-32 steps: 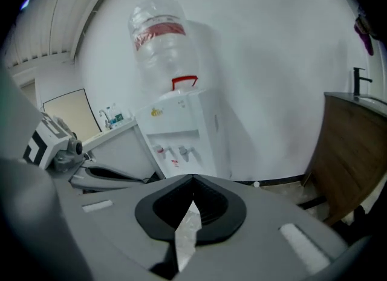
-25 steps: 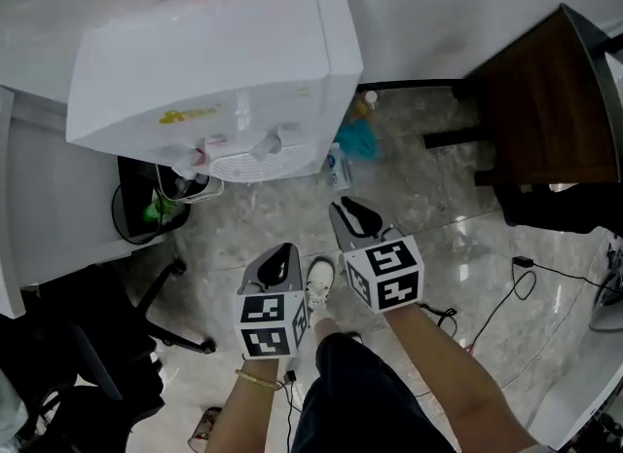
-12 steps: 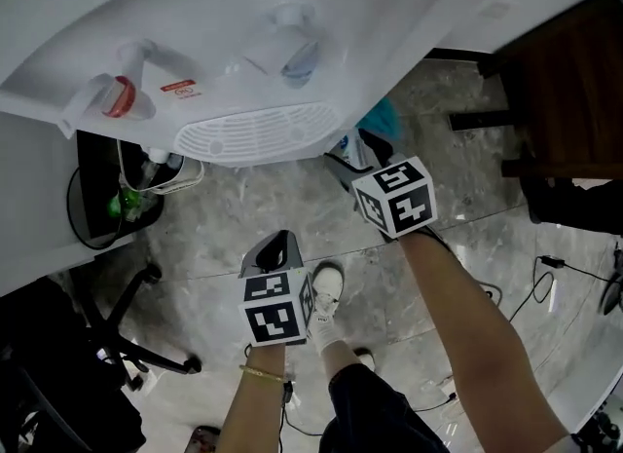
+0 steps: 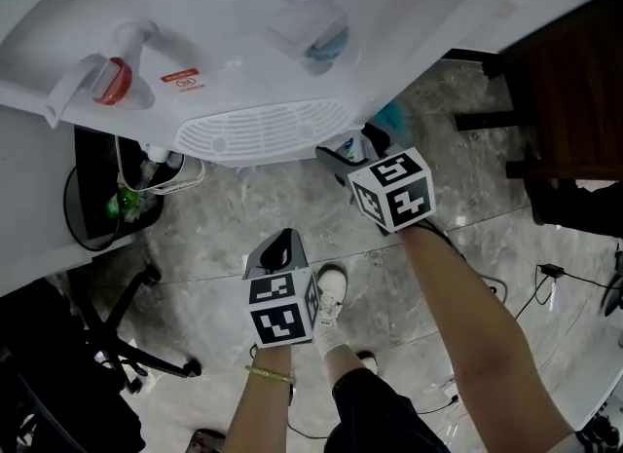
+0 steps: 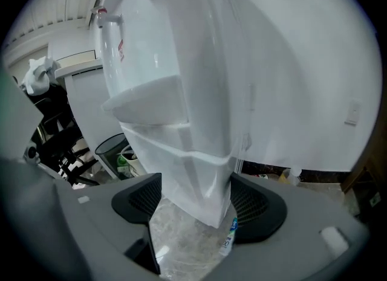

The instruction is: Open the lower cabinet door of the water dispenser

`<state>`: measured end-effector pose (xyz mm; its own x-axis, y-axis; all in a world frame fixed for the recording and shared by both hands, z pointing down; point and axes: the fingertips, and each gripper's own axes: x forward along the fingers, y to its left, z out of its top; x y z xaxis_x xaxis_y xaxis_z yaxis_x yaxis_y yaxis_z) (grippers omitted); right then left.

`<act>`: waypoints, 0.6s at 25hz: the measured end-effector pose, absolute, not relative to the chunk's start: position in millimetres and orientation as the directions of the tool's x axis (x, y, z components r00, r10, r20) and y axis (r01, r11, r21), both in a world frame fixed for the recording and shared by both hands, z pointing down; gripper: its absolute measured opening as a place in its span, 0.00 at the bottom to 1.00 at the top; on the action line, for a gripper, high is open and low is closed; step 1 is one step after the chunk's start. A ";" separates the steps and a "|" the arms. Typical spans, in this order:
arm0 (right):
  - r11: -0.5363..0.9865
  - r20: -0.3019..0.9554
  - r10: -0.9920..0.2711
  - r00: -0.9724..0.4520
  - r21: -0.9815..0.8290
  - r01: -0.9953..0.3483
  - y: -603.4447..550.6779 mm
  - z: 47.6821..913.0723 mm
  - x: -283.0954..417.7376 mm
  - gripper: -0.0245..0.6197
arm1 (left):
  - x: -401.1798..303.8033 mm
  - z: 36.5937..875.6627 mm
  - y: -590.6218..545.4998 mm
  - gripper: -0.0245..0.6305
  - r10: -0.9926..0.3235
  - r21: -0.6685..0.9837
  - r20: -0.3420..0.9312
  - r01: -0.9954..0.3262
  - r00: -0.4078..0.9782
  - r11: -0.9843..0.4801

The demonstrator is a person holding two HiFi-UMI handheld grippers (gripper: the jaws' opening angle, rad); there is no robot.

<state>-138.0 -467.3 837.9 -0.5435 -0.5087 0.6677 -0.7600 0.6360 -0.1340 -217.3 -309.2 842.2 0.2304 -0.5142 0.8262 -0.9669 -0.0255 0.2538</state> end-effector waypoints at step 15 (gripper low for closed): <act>0.555 0.673 -0.477 -0.565 -0.268 -0.787 -313.9 831.2 -152.1 0.43 | -228.7 828.0 -233.0 0.05 -0.544 0.263 0.818 -0.963 0.188 0.064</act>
